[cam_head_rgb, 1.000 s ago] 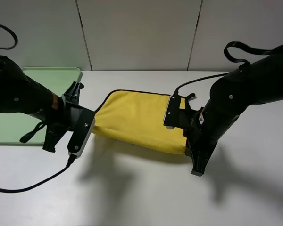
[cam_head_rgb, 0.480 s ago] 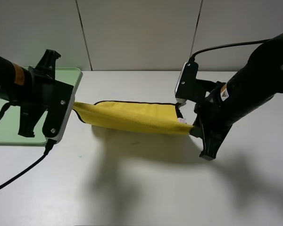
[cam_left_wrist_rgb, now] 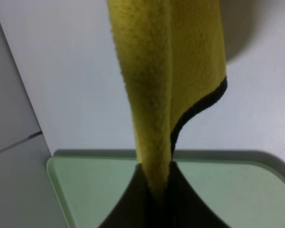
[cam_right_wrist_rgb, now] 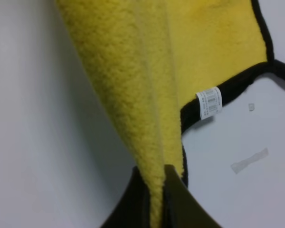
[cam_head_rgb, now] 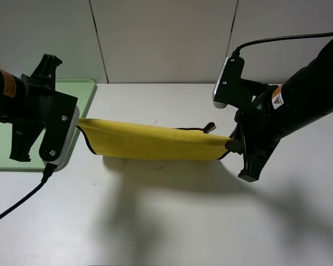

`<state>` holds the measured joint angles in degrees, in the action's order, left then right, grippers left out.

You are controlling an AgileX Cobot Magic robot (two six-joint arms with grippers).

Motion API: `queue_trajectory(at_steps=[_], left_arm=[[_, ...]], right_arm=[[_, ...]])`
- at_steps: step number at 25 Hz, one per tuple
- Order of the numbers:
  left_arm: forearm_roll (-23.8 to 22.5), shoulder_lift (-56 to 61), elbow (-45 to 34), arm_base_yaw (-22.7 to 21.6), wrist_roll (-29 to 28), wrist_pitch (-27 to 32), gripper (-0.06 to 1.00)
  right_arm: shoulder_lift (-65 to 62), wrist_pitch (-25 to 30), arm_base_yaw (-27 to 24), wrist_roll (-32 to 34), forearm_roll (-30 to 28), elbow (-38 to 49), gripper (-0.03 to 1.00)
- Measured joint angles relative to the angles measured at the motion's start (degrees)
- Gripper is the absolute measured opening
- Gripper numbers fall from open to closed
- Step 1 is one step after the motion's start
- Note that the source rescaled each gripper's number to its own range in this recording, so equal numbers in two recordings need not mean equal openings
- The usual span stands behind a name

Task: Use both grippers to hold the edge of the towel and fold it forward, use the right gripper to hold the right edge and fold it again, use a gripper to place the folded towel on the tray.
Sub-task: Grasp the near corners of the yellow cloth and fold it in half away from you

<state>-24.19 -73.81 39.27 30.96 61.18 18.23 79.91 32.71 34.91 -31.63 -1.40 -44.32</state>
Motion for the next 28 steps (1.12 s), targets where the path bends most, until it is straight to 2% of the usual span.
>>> queue_trajectory(at_steps=[5,9,14,21,28], left_arm=[[-0.3,-3.7,0.0,0.0,-0.5,-1.4,0.00],[-0.4,-9.2,0.1,0.0,-3.5,-5.1,0.00],[-0.6,-16.4,3.6,0.0,-5.9,-6.6,0.00],[-0.6,-25.5,9.9,-0.7,-6.8,-8.0,0.00],[-0.6,-32.6,12.4,-3.0,-7.1,-13.5,0.00]], right_arm=[[0.1,-3.9,0.0,0.0,-1.3,0.0,0.00],[1.4,-7.4,0.0,0.0,-3.4,0.1,0.00],[7.4,-11.9,-0.2,0.0,-4.6,0.1,0.00],[14.5,-21.7,-6.6,2.0,-4.7,0.1,0.00],[17.7,-29.4,-11.0,2.0,-4.7,0.1,0.00]])
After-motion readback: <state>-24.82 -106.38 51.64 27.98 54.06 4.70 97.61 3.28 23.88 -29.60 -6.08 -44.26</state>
